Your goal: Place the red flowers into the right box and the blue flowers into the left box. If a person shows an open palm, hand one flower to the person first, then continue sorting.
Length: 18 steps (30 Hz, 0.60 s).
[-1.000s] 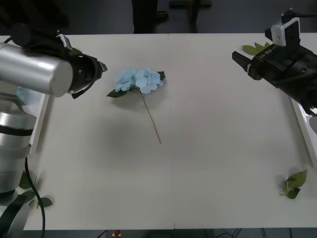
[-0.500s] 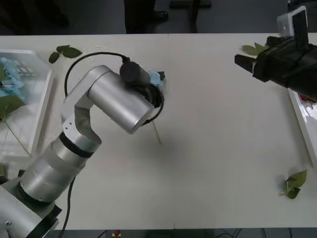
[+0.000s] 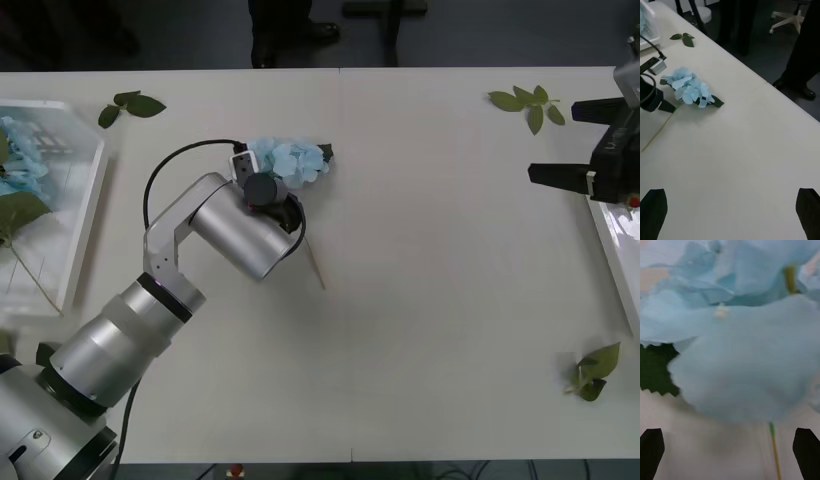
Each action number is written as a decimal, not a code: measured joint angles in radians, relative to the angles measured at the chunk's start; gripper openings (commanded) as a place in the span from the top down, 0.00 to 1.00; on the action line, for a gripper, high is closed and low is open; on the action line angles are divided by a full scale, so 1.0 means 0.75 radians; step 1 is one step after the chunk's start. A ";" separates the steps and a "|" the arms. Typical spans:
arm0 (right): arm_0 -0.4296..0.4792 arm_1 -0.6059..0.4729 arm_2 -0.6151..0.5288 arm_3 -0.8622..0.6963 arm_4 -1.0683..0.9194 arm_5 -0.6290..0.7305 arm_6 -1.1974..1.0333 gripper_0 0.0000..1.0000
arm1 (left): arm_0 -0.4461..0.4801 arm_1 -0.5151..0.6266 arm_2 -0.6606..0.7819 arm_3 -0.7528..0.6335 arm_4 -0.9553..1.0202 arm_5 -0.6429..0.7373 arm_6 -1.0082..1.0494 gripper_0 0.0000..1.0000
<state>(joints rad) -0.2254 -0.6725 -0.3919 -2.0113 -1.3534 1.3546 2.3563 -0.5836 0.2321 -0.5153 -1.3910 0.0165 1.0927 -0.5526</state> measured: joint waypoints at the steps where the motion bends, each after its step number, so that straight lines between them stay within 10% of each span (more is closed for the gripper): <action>1: -0.011 0.000 -0.022 0.024 -0.031 0.049 0.068 0.00 | -0.001 0.000 0.009 0.024 -0.004 -0.016 -0.001 0.00; 18: -0.120 -0.166 -0.150 0.403 -0.291 0.443 0.460 0.00 | -0.167 0.001 0.022 0.223 0.027 -0.131 -0.026 0.00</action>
<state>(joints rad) -0.3153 -0.7971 -0.5045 -1.7090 -1.5713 1.6867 2.7011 -0.7086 0.2328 -0.4988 -1.2238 0.0364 0.9947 -0.5721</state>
